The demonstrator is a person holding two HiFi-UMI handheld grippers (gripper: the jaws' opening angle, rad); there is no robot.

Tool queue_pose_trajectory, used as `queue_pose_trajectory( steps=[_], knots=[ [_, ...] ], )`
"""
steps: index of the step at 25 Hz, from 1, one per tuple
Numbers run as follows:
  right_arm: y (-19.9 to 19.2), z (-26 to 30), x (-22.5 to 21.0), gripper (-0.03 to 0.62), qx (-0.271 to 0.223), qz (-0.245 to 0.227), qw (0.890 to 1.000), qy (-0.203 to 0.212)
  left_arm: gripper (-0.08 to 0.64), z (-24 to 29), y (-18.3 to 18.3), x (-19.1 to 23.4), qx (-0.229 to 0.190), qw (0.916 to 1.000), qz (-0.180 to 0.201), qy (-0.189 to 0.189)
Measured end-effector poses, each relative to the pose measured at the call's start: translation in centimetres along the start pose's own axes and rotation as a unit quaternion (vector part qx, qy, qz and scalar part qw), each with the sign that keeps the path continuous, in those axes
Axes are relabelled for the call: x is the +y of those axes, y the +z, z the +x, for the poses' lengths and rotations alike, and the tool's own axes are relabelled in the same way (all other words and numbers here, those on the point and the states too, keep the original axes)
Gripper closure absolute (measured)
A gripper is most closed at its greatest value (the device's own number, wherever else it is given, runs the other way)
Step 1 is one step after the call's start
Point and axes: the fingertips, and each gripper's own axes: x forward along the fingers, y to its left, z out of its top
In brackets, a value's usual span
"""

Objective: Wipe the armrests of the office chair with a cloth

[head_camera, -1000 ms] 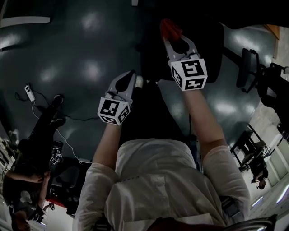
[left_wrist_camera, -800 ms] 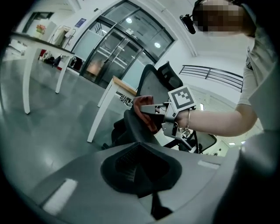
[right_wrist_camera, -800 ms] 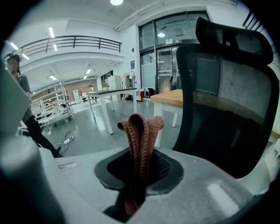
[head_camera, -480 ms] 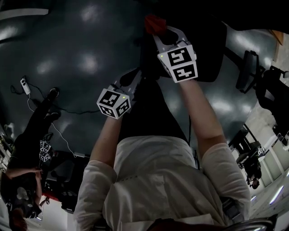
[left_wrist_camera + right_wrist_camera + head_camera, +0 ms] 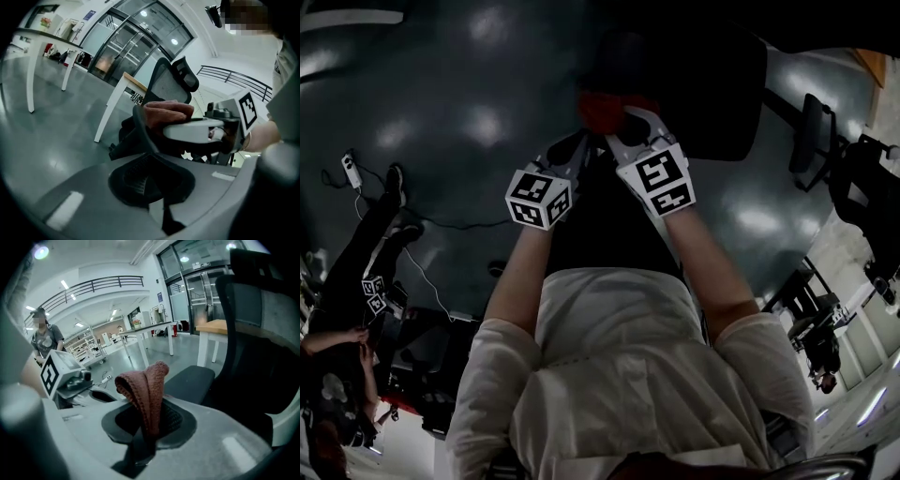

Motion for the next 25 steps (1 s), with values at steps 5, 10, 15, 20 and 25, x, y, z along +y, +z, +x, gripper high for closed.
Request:
queue_pose_trajectory(
  steps=[5,10,15,20,25],
  knots=[
    [-3.2,-2.2,3.5,0.545,-0.007,0.077,0.996,0.032,0.544,-0.5,-0.5,-0.1,-0.008,0.9999,-0.011,0.004],
    [-5.8,-6.0,4.3,0.546,-0.002,0.153,0.986,0.073,0.545,0.0,-1.2,-1.3,-0.008,0.9999,-0.011,0.01],
    [-3.4,-9.2,-3.7,0.545,-0.072,0.147,0.986,-0.021,0.545,-0.1,-1.5,-1.4,-0.018,0.9992,-0.026,0.026],
    [0.1,-6.5,-12.3,0.545,-0.099,0.118,0.985,-0.072,0.545,-0.1,-1.5,-1.3,-0.028,0.9978,-0.042,0.042],
    [2.5,-2.1,-15.3,0.545,-0.105,0.096,0.987,-0.069,0.545,-0.3,-1.6,-1.5,-0.036,0.997,-0.048,0.048]
  ],
)
